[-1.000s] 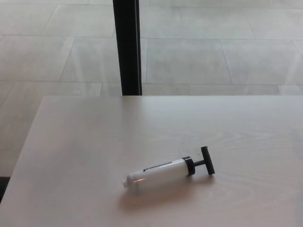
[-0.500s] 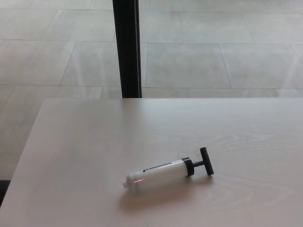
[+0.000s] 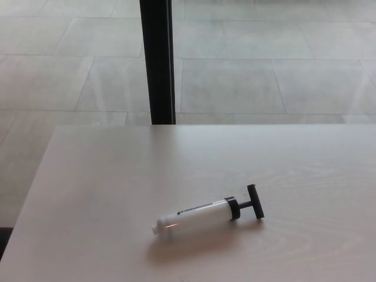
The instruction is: The robot uses its left hand to lift the air pump kept on the middle of the desk and use the right hand to compress the handle
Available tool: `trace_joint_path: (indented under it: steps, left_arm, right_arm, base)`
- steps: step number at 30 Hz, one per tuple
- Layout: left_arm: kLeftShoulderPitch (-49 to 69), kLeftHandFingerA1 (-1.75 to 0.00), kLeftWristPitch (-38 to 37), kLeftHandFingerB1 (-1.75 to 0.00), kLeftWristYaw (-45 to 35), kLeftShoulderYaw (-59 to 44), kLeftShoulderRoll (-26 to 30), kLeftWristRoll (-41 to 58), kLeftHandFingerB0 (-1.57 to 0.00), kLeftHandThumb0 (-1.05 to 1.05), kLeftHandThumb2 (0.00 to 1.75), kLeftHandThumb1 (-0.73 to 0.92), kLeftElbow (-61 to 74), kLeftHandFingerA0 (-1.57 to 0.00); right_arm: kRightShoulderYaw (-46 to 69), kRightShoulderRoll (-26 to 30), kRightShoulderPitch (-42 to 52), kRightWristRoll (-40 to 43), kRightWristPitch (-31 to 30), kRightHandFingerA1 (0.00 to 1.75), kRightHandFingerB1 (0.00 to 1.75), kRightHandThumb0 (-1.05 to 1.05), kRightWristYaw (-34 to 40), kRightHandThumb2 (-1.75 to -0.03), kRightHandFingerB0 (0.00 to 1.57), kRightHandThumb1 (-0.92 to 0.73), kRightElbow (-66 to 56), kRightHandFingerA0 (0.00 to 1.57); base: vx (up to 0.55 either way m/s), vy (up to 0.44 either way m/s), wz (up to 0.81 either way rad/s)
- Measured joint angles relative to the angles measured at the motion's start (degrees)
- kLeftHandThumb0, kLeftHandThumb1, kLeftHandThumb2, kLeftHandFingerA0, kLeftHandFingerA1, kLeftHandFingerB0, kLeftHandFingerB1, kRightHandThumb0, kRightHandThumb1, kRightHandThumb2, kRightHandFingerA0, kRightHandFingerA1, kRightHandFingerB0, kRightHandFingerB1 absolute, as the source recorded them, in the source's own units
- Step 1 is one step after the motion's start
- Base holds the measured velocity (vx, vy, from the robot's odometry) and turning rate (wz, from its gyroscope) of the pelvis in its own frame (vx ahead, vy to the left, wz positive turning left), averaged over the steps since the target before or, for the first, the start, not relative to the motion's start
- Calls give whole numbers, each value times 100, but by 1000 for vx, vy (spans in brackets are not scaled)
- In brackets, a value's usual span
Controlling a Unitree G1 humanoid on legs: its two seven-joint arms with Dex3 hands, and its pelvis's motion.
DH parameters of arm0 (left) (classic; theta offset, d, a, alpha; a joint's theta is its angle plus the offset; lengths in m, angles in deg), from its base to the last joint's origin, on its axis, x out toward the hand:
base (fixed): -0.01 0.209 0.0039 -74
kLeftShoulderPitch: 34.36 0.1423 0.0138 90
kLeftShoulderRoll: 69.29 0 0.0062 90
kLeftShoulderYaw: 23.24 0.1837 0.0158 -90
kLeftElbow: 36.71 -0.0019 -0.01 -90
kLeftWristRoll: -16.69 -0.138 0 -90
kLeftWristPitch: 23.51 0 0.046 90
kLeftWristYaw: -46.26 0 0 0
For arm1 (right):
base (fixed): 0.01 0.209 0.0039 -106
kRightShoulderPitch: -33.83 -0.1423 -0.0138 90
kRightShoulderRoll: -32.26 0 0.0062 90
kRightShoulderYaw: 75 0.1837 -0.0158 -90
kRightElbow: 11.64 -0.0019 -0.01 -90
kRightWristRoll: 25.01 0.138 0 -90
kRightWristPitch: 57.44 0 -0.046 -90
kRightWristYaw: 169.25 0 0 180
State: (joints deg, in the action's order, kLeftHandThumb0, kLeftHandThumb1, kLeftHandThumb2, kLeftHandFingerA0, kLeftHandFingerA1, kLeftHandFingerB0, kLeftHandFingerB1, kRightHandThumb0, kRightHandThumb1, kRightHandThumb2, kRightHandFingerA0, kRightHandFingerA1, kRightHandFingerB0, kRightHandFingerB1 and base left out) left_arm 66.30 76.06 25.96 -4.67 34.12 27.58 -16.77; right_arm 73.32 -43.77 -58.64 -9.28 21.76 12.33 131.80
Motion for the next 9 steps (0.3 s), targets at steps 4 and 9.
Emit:
trace_joint_path:
  steps: [4,9]
  left_arm:
    - [54,-55,-126,-37,50,164,27,91,-29,-71,61,71,-115,-38]
    - [82,-49,-241,-37,81,824,79,39,-37,-68,61,69,-229,-45]
  right_arm:
    - [-171,-171,50,25,282,72,51,-87,-43,-67,14,-90,313,48]
    - [-530,-317,230,14,627,73,50,-83,-160,-65,14,-86,566,46]
  base:
    - [0,0,0]
    - [0,0,0]
